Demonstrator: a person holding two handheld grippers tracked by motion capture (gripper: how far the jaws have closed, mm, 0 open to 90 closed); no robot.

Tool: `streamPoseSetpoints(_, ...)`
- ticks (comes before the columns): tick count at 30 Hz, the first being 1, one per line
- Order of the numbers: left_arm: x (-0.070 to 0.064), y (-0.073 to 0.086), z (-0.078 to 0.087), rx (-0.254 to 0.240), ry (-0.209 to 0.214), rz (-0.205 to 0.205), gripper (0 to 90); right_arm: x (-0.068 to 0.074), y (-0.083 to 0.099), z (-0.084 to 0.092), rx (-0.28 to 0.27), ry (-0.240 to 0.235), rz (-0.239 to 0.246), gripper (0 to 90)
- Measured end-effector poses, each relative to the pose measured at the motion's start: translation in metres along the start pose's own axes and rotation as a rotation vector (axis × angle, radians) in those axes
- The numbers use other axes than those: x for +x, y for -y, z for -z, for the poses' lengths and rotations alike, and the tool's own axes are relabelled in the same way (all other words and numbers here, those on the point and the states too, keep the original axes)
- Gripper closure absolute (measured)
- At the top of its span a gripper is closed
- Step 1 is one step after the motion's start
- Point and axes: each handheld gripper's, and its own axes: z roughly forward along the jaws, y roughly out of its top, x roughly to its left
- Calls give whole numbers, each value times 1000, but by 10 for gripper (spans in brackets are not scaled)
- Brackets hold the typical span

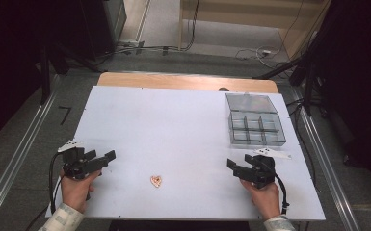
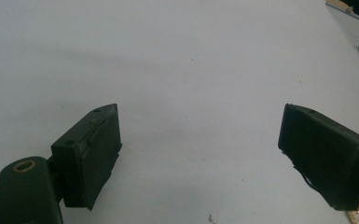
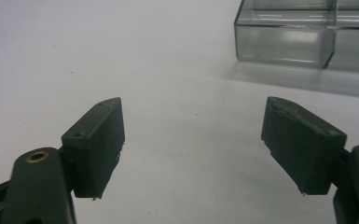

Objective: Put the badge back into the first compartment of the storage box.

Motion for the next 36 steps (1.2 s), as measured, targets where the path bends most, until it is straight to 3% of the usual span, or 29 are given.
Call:
streamPoseSetpoints(7,-1,0,0,1,-3,-2,134,9,0,-2,2,-21,7,198)
streamPoseSetpoints(18,0,0,0,0,-1,-1,134,34,1,-15,34,-89,42,198)
streamPoseSetpoints(36,0,0,-1,-1,3,-1,134,72,7,-39,78,-145,115,199)
